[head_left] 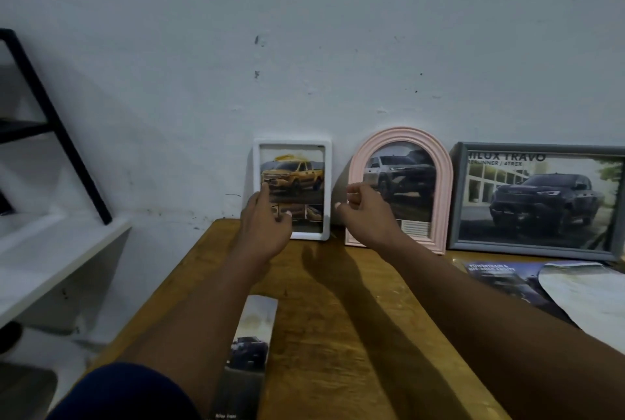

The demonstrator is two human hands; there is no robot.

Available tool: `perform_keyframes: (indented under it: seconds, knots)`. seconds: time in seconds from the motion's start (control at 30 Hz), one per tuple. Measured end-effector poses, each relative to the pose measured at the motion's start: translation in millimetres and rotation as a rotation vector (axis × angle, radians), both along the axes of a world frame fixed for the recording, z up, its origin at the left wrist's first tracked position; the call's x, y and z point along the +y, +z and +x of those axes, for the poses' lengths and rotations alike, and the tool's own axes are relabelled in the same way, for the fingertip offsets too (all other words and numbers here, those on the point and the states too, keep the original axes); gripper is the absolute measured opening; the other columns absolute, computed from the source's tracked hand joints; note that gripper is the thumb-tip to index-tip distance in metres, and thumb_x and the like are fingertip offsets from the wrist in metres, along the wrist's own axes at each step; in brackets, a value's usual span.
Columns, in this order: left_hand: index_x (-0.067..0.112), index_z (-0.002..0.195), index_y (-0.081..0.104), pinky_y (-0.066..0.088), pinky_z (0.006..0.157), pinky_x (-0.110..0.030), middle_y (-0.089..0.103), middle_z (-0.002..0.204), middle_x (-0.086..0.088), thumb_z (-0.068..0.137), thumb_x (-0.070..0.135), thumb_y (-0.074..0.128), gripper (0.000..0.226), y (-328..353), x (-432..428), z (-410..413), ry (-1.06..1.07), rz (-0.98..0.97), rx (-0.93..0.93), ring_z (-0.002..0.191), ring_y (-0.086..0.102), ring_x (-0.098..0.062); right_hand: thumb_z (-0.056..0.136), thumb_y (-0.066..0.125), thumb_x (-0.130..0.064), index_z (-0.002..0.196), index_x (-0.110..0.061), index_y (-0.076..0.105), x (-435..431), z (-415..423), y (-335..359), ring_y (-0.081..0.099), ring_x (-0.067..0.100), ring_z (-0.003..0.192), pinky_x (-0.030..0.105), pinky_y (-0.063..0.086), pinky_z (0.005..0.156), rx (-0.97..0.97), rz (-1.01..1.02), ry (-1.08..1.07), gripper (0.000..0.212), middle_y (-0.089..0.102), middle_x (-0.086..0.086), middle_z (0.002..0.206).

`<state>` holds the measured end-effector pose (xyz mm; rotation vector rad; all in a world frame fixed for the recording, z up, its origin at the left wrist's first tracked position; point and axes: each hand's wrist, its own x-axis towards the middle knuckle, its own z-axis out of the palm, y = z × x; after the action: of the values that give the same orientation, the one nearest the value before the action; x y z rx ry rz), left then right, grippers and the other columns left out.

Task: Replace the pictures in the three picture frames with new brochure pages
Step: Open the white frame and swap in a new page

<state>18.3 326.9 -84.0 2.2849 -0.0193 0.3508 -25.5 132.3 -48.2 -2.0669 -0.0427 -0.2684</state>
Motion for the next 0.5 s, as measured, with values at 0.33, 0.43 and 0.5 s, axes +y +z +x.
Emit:
perform_keyframes:
  seconds: [0.33, 0.43, 0.5]
  knots:
    - [0.028, 0.161, 0.01, 0.046, 0.105, -0.046, 0.035, 0.159, -0.007, 0.1, 0.027, 0.061, 0.079, -19, 22, 48, 0.102, -0.299, 0.162, 0.138, 0.044, -0.032, 0.1, 0.056, -0.021, 0.149, -0.02, 0.025, 42, 53, -28, 0.054, 0.012, 0.101, 0.017, 0.045, 0.072, -0.02, 0.044, 0.004, 0.059, 0.052, 0.006, 0.136]
    - [0.026, 0.16, 0.016, 0.05, 0.095, -0.038, 0.04, 0.156, -0.008, 0.101, 0.022, 0.059, 0.073, -18, 19, 50, 0.101, -0.31, 0.145, 0.133, 0.049, -0.03, 0.099, 0.057, -0.019, 0.147, -0.021, 0.028, 45, 58, -32, 0.054, 0.011, 0.102, 0.016, 0.045, 0.073, -0.05, 0.07, -0.031, 0.056, 0.054, 0.004, 0.134]
    - [0.024, 0.158, 0.021, 0.049, 0.086, -0.032, 0.043, 0.152, -0.008, 0.101, 0.018, 0.059, 0.069, -16, 20, 46, 0.092, -0.293, 0.117, 0.127, 0.053, -0.028, 0.098, 0.058, -0.017, 0.145, -0.022, 0.032, 43, 56, -31, 0.055, 0.012, 0.103, 0.019, 0.049, 0.077, -0.064, 0.101, -0.03, 0.053, 0.054, 0.004, 0.135]
